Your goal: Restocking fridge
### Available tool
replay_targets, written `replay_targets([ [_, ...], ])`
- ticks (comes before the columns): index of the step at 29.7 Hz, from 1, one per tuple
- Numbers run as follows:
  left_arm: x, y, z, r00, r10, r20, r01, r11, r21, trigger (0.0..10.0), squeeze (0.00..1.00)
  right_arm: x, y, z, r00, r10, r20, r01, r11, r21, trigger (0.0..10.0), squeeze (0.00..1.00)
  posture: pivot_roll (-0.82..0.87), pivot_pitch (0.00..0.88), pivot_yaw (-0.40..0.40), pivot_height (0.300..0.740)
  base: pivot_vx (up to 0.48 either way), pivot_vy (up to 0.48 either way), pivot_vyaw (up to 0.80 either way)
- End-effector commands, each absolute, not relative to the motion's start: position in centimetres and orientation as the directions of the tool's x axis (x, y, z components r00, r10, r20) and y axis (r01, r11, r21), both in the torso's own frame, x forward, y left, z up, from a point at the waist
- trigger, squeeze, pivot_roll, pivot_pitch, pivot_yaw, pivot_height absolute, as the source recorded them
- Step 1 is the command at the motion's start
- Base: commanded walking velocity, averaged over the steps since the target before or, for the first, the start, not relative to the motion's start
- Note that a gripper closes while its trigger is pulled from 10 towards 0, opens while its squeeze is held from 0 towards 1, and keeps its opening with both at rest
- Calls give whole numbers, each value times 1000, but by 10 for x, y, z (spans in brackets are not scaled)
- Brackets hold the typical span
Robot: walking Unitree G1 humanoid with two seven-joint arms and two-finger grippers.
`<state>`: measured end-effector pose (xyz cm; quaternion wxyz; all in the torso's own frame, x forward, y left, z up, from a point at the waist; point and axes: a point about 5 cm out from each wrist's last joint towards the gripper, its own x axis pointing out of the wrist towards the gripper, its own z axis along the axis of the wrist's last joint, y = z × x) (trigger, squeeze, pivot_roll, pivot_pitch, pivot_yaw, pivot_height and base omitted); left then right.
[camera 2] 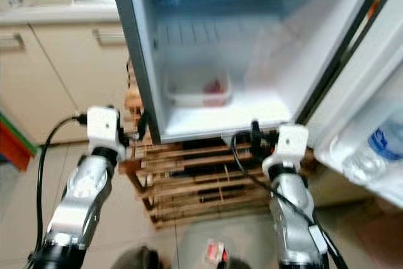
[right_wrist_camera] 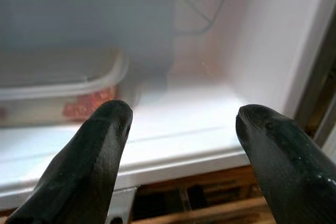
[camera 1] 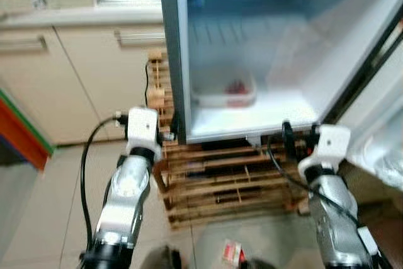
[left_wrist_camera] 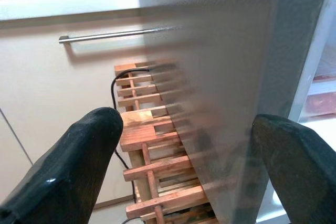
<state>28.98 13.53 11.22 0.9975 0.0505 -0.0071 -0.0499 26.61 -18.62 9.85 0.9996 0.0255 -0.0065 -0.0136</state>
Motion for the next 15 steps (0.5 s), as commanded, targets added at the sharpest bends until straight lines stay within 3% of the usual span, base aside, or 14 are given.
replay_targets([
  [1, 297, 133, 131, 991, -93, 94, 81, 988, 130, 10000, 0, 265, -191, 94, 999, -45, -6, 45, 997, 65, 10000, 71, 50, 0, -13, 740, 0, 0, 0],
  [12, 298, 128, 131, 989, -112, 93, 98, 985, 145, 10000, 0, 261, -197, 88, 993, -116, -22, 117, 992, 52, 10000, 90, 44, 0, 1, 740, 0, 0, 0],
  [15, 290, 139, 122, 990, -123, 63, 114, 986, 125, 10000, 0, 246, -201, 91, 992, -125, -8, 125, 992, 28, 10000, 78, 40, 0, -1, 740, 0, 0, 0],
])
